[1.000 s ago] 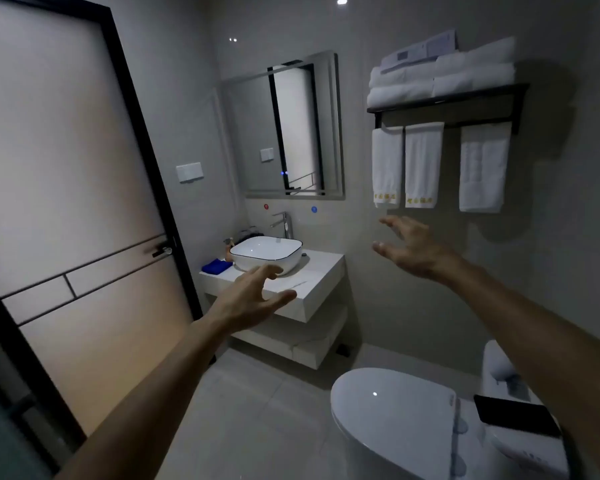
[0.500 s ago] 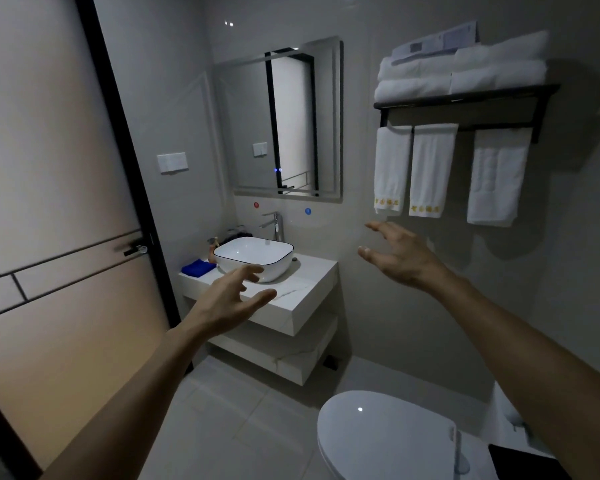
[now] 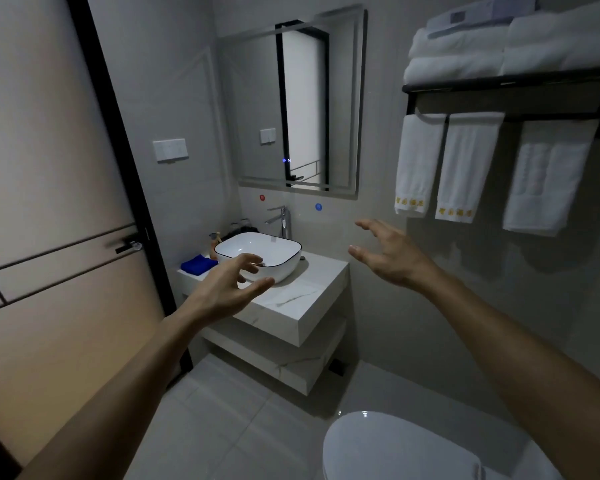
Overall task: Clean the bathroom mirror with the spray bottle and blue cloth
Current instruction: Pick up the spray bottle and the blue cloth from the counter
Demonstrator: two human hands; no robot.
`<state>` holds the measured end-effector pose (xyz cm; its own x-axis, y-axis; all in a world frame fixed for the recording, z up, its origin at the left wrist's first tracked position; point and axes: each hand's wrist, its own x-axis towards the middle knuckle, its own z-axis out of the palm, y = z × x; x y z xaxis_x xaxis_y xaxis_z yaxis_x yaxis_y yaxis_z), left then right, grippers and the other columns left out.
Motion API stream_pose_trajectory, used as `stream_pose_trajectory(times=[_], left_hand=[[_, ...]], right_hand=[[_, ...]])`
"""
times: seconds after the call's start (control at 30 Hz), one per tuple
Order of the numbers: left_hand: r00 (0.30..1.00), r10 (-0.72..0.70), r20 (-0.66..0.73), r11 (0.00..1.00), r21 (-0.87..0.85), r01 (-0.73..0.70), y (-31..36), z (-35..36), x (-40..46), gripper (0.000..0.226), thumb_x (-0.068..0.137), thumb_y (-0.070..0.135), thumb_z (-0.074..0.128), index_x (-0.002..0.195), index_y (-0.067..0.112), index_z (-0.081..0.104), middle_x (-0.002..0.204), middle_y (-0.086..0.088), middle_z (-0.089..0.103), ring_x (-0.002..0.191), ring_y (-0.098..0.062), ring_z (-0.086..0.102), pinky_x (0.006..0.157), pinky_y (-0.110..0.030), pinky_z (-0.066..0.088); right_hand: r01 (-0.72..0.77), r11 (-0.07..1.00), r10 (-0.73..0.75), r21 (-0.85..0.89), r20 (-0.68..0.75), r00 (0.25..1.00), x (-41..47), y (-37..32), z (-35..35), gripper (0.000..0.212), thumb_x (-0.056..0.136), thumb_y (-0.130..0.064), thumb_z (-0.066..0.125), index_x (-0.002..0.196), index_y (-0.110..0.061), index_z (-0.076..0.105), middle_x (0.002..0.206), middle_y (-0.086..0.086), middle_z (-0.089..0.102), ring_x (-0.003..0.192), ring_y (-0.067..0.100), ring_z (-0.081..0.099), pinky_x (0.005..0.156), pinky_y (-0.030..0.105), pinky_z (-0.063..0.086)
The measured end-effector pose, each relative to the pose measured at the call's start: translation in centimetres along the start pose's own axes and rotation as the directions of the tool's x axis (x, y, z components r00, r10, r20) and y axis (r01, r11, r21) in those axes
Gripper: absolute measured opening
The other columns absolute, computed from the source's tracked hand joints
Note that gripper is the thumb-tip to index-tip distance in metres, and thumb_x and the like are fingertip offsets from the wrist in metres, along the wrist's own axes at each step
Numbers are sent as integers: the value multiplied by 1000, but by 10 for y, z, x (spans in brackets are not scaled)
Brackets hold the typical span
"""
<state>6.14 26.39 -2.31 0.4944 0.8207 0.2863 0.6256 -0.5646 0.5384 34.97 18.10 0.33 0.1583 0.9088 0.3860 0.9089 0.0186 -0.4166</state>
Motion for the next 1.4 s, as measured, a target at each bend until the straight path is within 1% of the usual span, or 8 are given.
stream_pose_trajectory(times=[0.17,0.33,0.53,0.6,0.77,0.97,1.23,1.4], left_hand=[[998,-9,-57,1000,21,10,-15,11,36,60,89,46,62,139,18,47,132,-5,60,106,-13,56,82,-28,50],[993,-57,-100,996,63,64,-33,15,68,59,88,48,62,138,20,47,131,-4,60,104,-12,55,80,-25,46],[979,-123,-161,986,93,139,-64,3,82,56,87,52,61,134,23,50,127,0,61,107,-15,59,87,-36,53],[971,-151,-185,979,109,173,-79,-5,86,56,87,52,62,134,25,50,126,1,62,105,-15,59,85,-32,53],[949,-220,-224,961,117,250,-127,-20,96,54,89,49,61,135,24,49,125,2,61,103,-11,56,71,-15,42],[925,-261,-274,951,89,295,-195,-45,123,52,89,48,62,134,25,50,126,0,62,106,-15,60,81,-27,49],[936,-259,-237,949,117,293,-288,-81,184,54,89,49,61,136,25,48,129,-1,61,110,-17,59,86,-33,52],[941,-265,-212,949,114,293,-345,-90,226,56,89,51,60,137,26,48,130,1,60,109,-15,58,84,-31,53]], right_hand=[[54,998,-54,13,27,998,53,22,23,62,95,-48,56,149,-24,36,153,3,40,139,23,39,109,42,37],[123,992,-125,34,59,990,112,33,44,63,95,-50,56,150,-26,35,155,2,39,140,22,38,111,46,37],[197,976,-205,90,85,975,170,23,86,63,94,-49,57,149,-26,37,153,1,41,140,21,38,111,43,36],[222,968,-234,113,100,967,187,15,104,61,94,-48,57,148,-27,38,152,-1,43,138,20,40,109,42,37],[275,949,-294,155,118,949,227,-15,151,59,96,-43,57,148,-23,40,151,1,44,138,21,41,111,45,38],[295,937,-322,188,132,938,286,-48,213,59,96,-42,58,148,-23,41,151,0,45,137,20,42,112,41,37],[246,945,-279,217,137,950,362,-83,286,57,96,-42,57,147,-24,41,151,-1,44,137,20,42,113,43,37],[224,953,-258,202,163,952,409,-93,326,58,96,-41,57,149,-23,40,152,-1,43,138,20,41,113,42,37]])
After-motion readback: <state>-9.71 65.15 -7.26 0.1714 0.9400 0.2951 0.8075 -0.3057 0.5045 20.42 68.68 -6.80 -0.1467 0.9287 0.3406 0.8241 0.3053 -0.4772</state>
